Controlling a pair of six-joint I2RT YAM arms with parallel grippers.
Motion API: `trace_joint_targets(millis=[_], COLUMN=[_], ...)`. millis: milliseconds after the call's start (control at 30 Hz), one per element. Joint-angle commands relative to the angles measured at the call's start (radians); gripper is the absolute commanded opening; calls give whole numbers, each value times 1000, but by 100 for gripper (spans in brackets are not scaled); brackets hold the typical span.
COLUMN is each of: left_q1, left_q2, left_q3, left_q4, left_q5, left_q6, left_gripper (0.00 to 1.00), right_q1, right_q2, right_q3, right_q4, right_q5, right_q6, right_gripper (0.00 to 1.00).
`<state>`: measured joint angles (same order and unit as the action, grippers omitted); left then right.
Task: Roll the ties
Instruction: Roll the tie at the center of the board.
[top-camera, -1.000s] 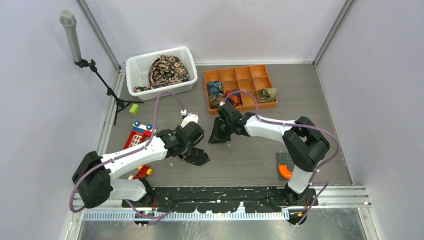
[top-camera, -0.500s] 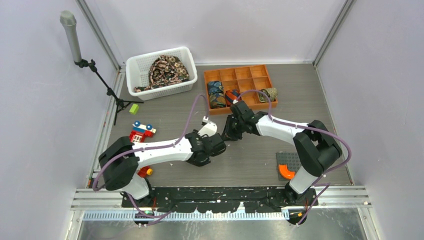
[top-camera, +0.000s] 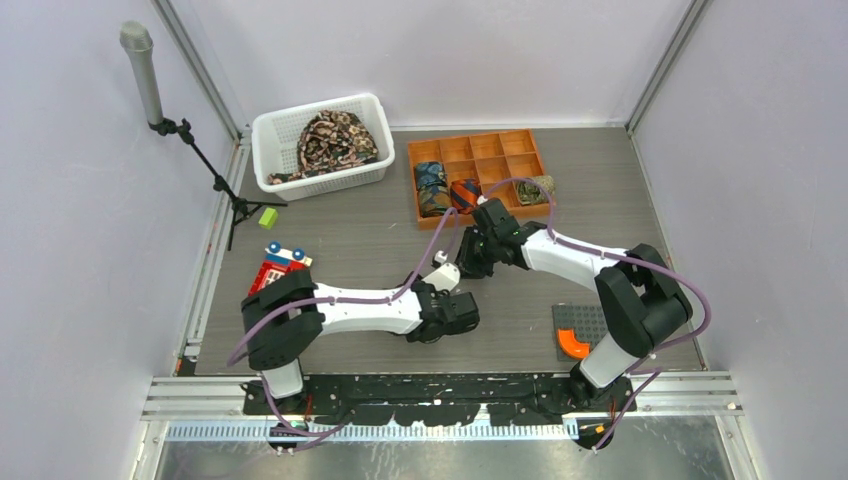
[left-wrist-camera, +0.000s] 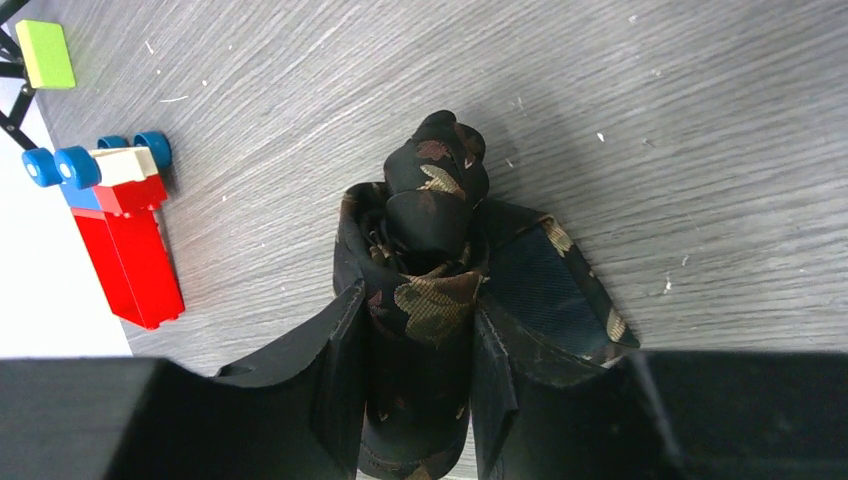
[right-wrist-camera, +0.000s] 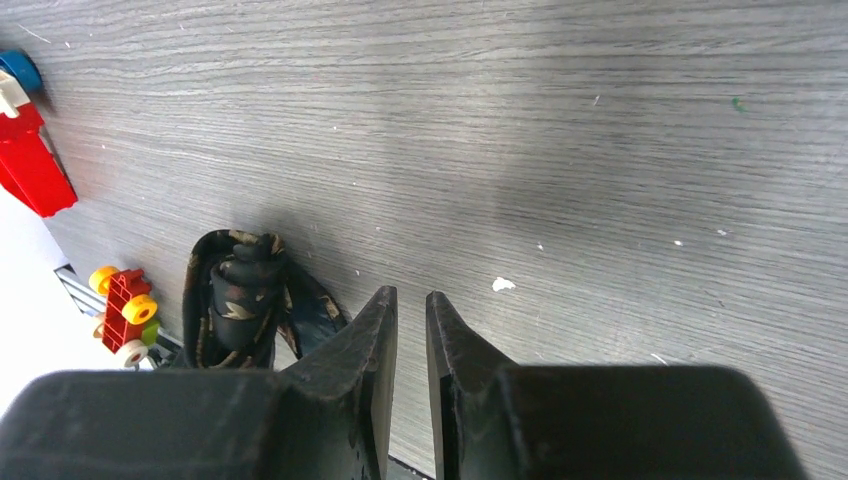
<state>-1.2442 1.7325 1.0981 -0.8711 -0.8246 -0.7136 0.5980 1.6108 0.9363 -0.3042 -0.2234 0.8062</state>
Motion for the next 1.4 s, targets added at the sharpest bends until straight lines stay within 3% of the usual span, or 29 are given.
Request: trace_joint_targets(millis=[0, 400, 867, 1100, 1367], left_q1=[-30, -75, -87, -87, -86], left_q2=[31, 77, -1, -131, -440], left_q3=[27, 46, 43, 28, -112], left_q4=[-17, -33, -37, -70, -112], left_q5=[-12, 11, 23, 53, 139], left_q6=[-70, -106, -112, -113, -192], left_gripper=[39, 53, 74, 79, 77], right_q1=[-7, -10, -9, -8, 8], right_q2=[-40, -7, 144, 186, 251], right_q3=[-2, 45, 231, 299, 363], right_q4=[6, 2, -90, -112, -136], right_q5=[-12, -33, -93, -126, -146], right_q6=[-21, -38, -141, -169, -201], right_gripper=[22, 22, 22, 22, 20])
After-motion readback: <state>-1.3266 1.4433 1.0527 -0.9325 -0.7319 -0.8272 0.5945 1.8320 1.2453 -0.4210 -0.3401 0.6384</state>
